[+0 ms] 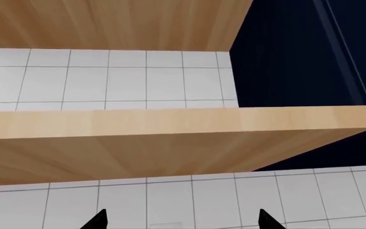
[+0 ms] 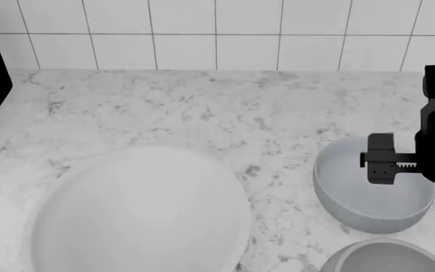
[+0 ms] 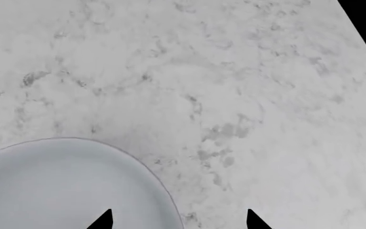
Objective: Stack the bowls from largest to smallest.
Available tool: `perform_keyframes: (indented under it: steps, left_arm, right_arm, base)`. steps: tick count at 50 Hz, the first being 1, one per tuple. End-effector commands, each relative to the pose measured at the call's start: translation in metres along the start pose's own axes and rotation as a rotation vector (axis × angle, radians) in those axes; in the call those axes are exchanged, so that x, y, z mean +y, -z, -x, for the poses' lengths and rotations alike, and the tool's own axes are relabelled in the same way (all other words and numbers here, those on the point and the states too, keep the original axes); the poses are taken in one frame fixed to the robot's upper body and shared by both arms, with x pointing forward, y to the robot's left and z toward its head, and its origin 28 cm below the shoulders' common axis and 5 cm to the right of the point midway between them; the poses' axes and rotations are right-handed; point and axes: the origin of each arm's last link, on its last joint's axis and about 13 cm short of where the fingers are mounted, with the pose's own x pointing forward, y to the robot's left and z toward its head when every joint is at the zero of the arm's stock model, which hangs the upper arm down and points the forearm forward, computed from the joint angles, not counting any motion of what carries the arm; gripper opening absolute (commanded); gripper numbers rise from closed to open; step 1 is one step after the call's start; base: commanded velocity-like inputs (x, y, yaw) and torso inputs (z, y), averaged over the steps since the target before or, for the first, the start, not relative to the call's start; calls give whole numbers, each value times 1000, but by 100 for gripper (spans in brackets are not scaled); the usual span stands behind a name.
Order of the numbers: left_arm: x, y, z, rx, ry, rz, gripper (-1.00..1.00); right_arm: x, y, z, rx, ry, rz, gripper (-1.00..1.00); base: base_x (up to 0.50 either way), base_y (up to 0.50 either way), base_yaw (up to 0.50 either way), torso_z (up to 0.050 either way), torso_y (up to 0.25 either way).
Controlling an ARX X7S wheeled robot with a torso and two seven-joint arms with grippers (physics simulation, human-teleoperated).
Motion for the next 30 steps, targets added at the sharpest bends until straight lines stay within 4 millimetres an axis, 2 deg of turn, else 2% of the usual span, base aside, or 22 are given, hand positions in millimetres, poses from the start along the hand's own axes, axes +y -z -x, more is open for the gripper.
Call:
perform_keyframes:
  steps: [1,11,24,25,30]
  left_arm:
    - [0,2,0,4,-1,-2,100]
    - [0,0,0,7,-3,-3,100]
    - [0,-1,0,11,-5,-7,100]
    - [0,0,0,13,-4,-9,100]
    - [0,2,0,16,-6,-8,100]
  right_arm:
    - [3,5,-9,15,-9,1,100]
    - [4,11,-18,28,-17,-7,100]
    - [5,13,-20,35,-20,0,100]
    - [5,12,-20,27,-15,2,-100]
    - [6,11,-21,26,-10,13,-100]
  base:
    - [0,0,0,0,0]
    - [0,0,0,0,0]
    - [0,0,0,0,0]
    - [0,0,0,0,0]
    - [0,0,0,0,0]
